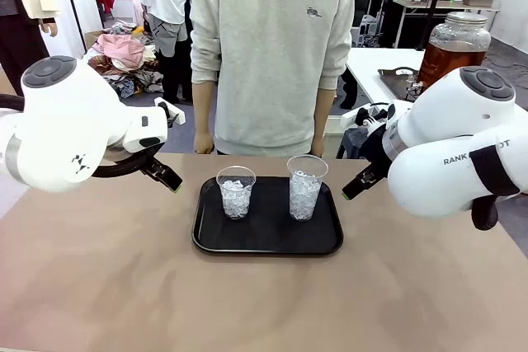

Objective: Pour the drink into the iced cup.
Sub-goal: Pick up the iced cup indicated by the human and present it to them.

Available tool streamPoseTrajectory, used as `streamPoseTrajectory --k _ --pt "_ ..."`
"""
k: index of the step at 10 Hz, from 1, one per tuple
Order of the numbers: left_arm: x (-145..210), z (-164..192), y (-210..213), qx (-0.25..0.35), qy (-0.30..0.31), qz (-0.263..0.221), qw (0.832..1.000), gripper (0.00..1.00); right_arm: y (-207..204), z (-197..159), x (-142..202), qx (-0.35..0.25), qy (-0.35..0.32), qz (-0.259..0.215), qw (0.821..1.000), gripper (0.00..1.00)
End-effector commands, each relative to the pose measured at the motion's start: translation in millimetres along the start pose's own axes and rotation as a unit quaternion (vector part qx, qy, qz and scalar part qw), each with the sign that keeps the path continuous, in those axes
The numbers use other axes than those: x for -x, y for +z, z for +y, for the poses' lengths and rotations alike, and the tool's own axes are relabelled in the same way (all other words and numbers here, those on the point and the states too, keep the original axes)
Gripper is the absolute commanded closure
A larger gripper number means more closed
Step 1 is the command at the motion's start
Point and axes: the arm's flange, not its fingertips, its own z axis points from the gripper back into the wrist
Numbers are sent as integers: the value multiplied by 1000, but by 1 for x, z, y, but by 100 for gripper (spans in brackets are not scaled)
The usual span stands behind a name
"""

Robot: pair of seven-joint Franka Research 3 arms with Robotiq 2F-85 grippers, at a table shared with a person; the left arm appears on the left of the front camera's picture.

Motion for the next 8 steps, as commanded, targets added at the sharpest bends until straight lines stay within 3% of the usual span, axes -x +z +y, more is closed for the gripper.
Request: streamPoseTrajectory --k 1,8 --pt "2 -1 1 0 0 -2 1000 0 2 -1 -1 2 -1 -5 1000 0" --pt "0 0 0 0 0 0 1000 0 0 0 0 0 0 0 1000 0"
